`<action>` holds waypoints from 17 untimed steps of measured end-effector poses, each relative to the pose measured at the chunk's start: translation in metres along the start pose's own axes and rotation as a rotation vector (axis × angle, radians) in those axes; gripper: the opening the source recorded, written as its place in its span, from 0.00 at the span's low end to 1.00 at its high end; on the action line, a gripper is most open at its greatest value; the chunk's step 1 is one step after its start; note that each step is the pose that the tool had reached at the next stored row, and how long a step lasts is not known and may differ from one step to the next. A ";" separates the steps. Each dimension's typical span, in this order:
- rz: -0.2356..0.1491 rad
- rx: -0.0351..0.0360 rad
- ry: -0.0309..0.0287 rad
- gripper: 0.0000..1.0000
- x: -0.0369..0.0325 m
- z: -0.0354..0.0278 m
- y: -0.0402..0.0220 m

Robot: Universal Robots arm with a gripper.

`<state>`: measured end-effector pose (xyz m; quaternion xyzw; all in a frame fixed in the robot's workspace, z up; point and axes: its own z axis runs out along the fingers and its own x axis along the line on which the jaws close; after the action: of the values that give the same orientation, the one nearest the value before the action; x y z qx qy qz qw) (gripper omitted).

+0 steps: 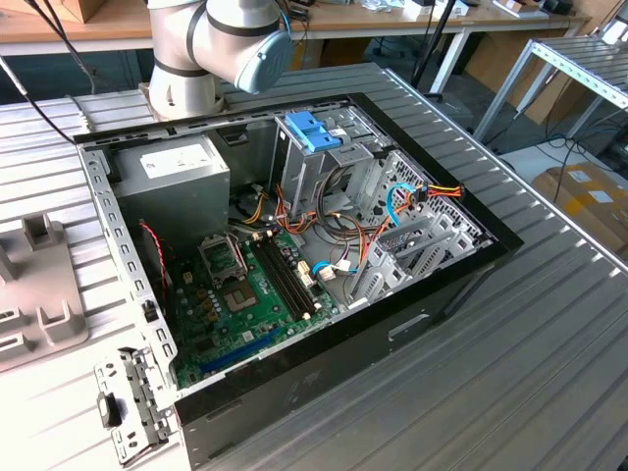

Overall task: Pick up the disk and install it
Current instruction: 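Pick up the disk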

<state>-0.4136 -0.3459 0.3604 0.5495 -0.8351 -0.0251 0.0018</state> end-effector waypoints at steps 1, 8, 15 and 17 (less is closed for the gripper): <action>-0.007 -0.0002 0.0004 0.11 0.0000 0.0000 -0.0001; -0.049 -0.0012 0.0022 0.11 0.0001 0.0000 -0.0001; -0.083 -0.0020 0.0037 0.11 0.0000 0.0000 0.0000; -0.093 -0.0023 0.0041 0.11 0.0000 0.0000 -0.0001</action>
<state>-0.4136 -0.3460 0.3604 0.5878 -0.8086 -0.0250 0.0030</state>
